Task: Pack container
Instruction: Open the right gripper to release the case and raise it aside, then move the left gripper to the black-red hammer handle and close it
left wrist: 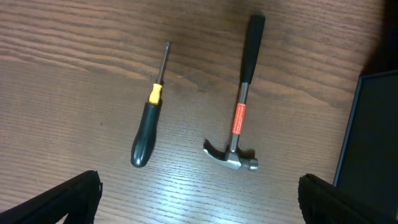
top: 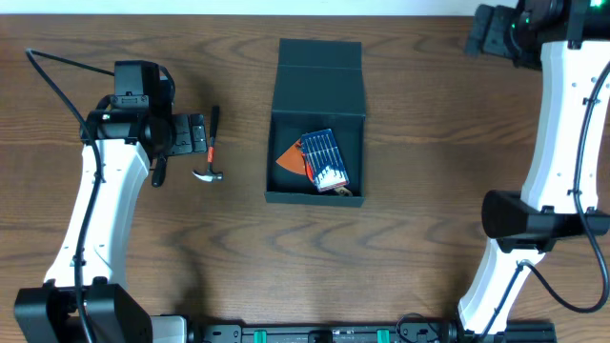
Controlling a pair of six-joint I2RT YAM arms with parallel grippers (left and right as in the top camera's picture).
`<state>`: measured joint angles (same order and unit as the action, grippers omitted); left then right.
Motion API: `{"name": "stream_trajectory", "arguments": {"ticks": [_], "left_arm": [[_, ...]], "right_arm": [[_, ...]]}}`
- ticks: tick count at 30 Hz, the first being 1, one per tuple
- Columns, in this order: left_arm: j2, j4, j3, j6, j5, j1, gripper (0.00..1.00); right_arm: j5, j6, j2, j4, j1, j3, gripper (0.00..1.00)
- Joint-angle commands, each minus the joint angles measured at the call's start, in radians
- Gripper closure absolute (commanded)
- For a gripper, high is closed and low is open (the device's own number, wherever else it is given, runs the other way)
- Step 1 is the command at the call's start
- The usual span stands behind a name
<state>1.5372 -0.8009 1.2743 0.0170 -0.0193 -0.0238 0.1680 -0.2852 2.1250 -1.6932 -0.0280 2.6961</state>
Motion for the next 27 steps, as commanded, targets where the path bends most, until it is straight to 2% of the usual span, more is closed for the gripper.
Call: {"name": "stream_trajectory", "arguments": {"ticks": [1, 10, 27], "left_arm": [[0.038, 0.006, 0.024, -0.024, 0.000, 0.004, 0.02], [0.183, 0.051, 0.024, -0.066, 0.002, 0.057, 0.02], [0.293, 0.106, 0.024, -0.103, 0.005, 0.076, 0.02]], "right_arm": [[-0.014, -0.017, -0.012, 0.000, -0.029, -0.068, 0.01], [-0.015, -0.013, -0.012, 0.082, -0.050, -0.268, 0.01], [-0.015, 0.013, -0.012, 0.203, -0.067, -0.515, 0.01]]}}
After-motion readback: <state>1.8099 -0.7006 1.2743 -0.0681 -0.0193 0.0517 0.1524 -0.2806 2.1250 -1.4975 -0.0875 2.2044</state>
